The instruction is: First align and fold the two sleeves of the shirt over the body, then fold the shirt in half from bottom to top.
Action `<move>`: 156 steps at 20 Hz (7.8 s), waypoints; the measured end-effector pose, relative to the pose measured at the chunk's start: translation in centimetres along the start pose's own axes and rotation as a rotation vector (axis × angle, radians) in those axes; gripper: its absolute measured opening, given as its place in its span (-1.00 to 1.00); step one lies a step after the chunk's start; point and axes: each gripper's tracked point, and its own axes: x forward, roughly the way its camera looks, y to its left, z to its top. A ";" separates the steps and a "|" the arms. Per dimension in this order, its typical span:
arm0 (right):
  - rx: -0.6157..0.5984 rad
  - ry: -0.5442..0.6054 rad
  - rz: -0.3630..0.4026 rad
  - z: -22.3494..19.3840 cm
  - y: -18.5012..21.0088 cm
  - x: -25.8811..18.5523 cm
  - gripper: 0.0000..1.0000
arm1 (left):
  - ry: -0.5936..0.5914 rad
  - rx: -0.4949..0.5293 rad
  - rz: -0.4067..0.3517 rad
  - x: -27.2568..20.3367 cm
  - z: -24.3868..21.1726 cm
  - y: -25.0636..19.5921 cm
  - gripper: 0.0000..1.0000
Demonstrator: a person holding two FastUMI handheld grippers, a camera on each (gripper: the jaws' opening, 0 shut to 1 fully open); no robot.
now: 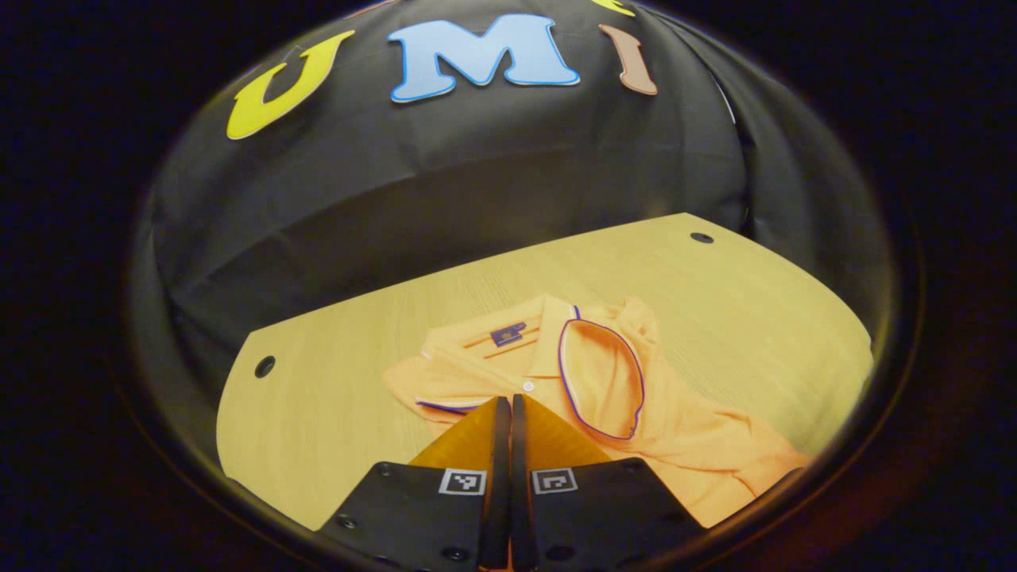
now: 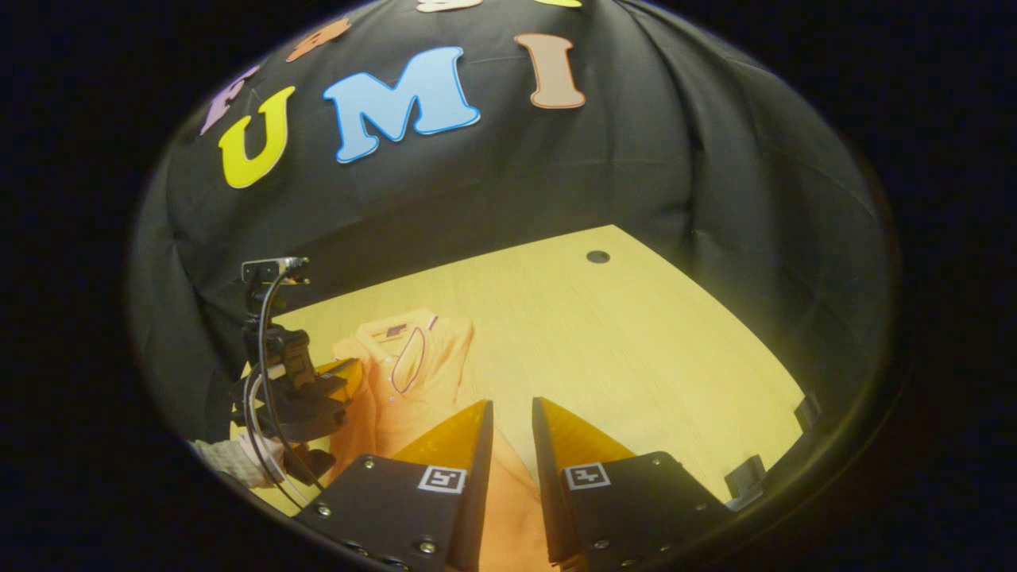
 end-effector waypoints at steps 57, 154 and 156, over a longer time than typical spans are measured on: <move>-0.436 0.392 0.187 -23.7 0.0 -2.0 -0.84 | 0.197 -0.074 0.023 -25.8 -23.6 -6.5 -0.73; -0.264 -0.164 0.285 7.4 10.0 -0.2 0.03 | -0.244 -0.138 0.085 -24.3 9.7 5.3 0.33; -0.283 -0.193 0.289 7.0 10.5 -2.7 0.03 | -0.260 -0.129 0.088 -27.1 9.4 4.8 0.31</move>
